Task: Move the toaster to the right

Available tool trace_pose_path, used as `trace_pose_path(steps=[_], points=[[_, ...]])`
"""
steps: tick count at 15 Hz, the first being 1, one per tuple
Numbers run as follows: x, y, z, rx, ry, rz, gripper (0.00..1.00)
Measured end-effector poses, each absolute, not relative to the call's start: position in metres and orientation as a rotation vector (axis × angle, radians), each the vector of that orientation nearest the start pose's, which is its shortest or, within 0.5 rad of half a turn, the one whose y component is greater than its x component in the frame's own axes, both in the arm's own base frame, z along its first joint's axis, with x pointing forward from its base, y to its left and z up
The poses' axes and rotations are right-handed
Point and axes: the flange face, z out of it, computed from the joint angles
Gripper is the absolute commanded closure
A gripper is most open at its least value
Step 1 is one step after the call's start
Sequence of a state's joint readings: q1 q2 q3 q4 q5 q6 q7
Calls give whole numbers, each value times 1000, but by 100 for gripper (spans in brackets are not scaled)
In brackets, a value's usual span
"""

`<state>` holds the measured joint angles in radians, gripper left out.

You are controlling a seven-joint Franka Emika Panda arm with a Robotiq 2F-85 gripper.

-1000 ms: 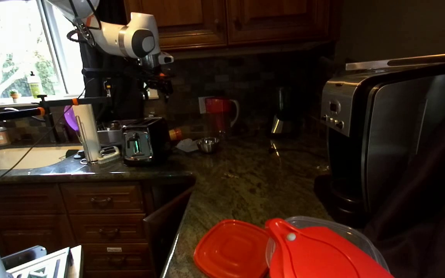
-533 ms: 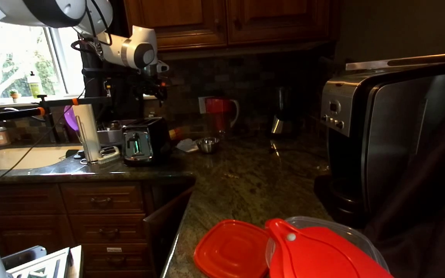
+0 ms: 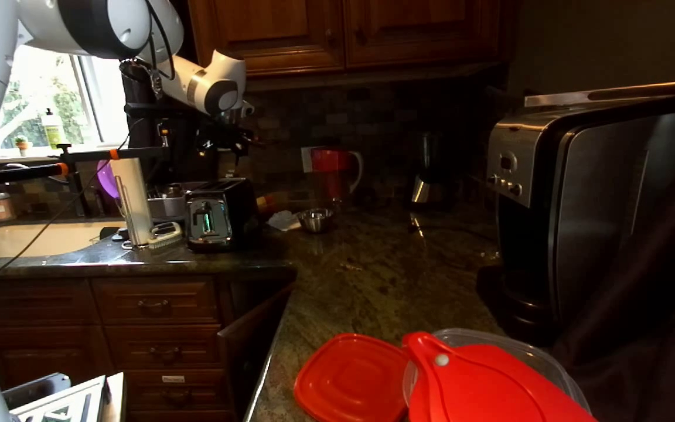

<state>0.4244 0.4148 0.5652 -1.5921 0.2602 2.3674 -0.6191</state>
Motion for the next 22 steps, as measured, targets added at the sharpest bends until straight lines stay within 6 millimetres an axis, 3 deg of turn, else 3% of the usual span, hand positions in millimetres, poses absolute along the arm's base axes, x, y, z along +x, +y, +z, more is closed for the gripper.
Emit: trace_pose_path(steps=[5,13,22], points=[[434,550,464,-1994,-1665,-427,0],[466,526,444,-2305,-1544,-430,0],[460,532,423,-2421,-1439,-345,0]])
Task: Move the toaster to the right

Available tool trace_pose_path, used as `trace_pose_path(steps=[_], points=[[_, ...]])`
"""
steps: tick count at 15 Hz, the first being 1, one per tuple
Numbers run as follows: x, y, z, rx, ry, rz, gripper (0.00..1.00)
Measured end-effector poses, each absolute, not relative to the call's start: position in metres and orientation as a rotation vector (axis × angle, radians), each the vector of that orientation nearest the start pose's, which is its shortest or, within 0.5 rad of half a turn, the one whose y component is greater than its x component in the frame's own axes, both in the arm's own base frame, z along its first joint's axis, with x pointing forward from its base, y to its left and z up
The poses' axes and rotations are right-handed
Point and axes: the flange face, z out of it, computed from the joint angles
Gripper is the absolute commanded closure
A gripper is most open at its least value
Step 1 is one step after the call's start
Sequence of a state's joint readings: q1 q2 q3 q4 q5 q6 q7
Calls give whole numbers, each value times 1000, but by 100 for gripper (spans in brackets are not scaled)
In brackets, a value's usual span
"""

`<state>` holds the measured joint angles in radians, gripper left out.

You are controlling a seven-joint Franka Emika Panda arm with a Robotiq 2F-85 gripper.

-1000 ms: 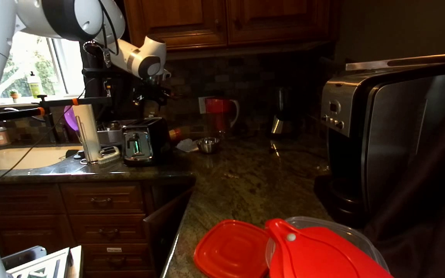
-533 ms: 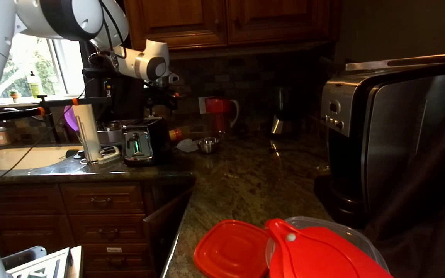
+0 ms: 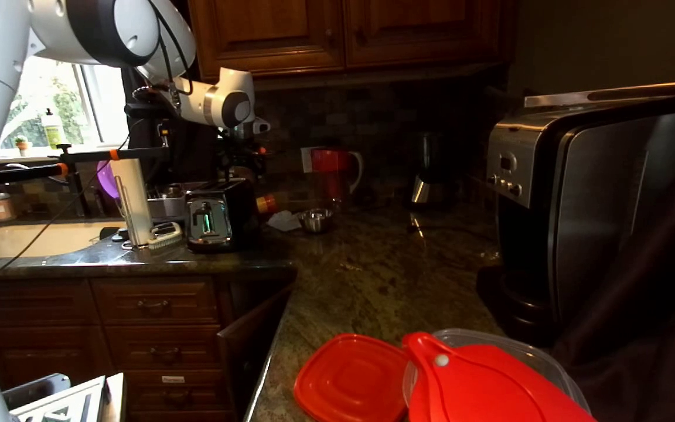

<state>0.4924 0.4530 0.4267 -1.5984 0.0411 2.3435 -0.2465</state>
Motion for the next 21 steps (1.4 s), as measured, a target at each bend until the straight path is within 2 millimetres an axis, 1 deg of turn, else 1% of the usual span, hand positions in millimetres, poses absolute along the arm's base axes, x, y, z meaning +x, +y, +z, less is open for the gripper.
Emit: trace_pose_path(steps=[3,7,10,14,17,19,21], points=[[461,533,422,-2421,-1418,-332,0],[473,527,433,-2457,-1278,-329,0],[478,522,435,-2505,-1202,-289,0],[475,520,428,-2537,-1155,-205,0],[469,520,418,-2534,-1135,-95,0],[466,523,412,-2492,-1128,-45,0],[468,523,405,-2459,-1125,-19,0]])
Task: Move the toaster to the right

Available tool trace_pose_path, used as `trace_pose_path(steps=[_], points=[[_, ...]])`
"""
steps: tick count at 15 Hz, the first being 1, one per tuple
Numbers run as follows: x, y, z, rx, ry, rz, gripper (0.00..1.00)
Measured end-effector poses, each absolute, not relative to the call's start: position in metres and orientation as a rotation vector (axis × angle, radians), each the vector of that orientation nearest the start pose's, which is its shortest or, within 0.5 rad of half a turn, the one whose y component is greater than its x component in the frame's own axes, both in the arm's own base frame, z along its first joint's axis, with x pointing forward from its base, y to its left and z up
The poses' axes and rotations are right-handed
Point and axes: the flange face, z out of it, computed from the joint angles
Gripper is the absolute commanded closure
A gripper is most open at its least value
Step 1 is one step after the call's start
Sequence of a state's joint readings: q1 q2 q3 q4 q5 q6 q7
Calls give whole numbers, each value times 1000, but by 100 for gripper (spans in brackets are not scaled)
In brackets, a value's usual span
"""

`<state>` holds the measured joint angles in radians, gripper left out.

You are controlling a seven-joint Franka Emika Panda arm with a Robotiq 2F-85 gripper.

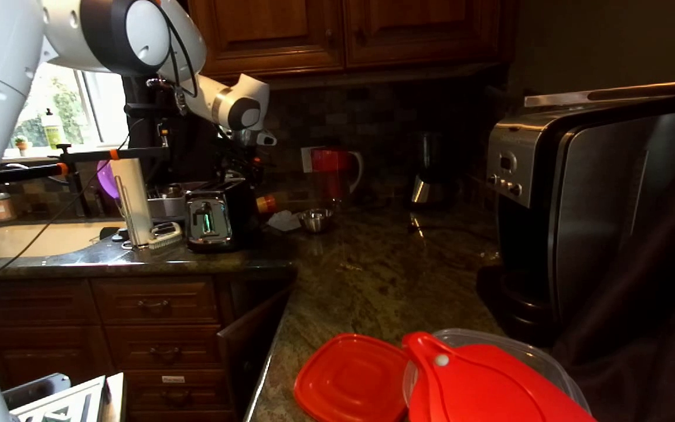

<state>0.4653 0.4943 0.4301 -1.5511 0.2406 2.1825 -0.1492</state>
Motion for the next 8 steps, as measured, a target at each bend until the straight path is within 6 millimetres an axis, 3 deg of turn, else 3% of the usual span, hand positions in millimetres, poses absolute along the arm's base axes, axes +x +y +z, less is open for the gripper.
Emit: trace_pose_path(steps=[8], points=[[481,517,375,-2412,-1087,50,1]])
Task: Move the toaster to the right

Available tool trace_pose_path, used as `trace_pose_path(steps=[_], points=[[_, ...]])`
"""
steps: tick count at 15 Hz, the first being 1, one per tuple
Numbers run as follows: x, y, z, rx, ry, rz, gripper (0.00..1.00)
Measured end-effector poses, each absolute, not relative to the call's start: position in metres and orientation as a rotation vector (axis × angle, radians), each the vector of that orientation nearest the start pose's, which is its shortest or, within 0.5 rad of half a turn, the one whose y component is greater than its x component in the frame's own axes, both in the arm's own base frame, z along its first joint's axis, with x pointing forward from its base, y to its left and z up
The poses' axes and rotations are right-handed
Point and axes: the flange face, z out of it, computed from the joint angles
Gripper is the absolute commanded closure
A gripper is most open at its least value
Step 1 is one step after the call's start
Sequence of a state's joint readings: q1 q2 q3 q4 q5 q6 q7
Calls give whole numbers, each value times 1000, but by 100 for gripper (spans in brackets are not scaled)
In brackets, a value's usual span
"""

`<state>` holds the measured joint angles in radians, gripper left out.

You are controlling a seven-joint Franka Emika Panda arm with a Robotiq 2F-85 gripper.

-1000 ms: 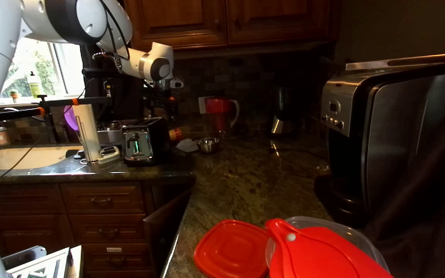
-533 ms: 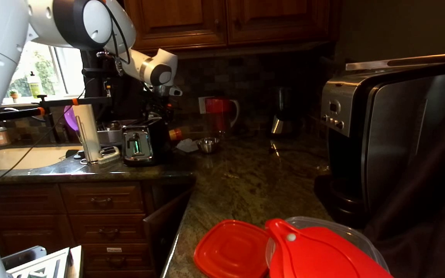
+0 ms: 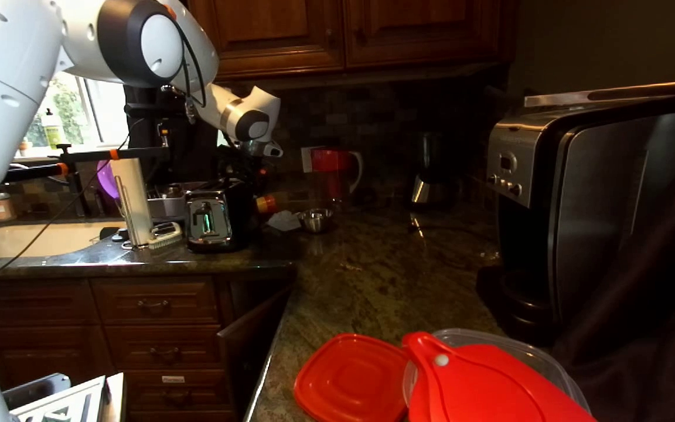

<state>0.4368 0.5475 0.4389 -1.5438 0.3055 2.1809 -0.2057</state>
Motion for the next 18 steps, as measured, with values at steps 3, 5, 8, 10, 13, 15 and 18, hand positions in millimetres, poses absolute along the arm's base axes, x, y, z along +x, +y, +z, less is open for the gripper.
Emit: trace_pose_path(steps=[3,5,8,10,13,15,18], points=[[479,519,373,-2408,-1092,60,30],[479,519,374,-2410,-1097,55,47],[485,515,376,-2417,-1093,41,57],[486,515,377,-2419,-1099,35,63],[492,510,376,-2430,-1094,28,69],[494,508,376,-2431,-1092,22,70],[499,503,380,-2440,-1078,-16,71]])
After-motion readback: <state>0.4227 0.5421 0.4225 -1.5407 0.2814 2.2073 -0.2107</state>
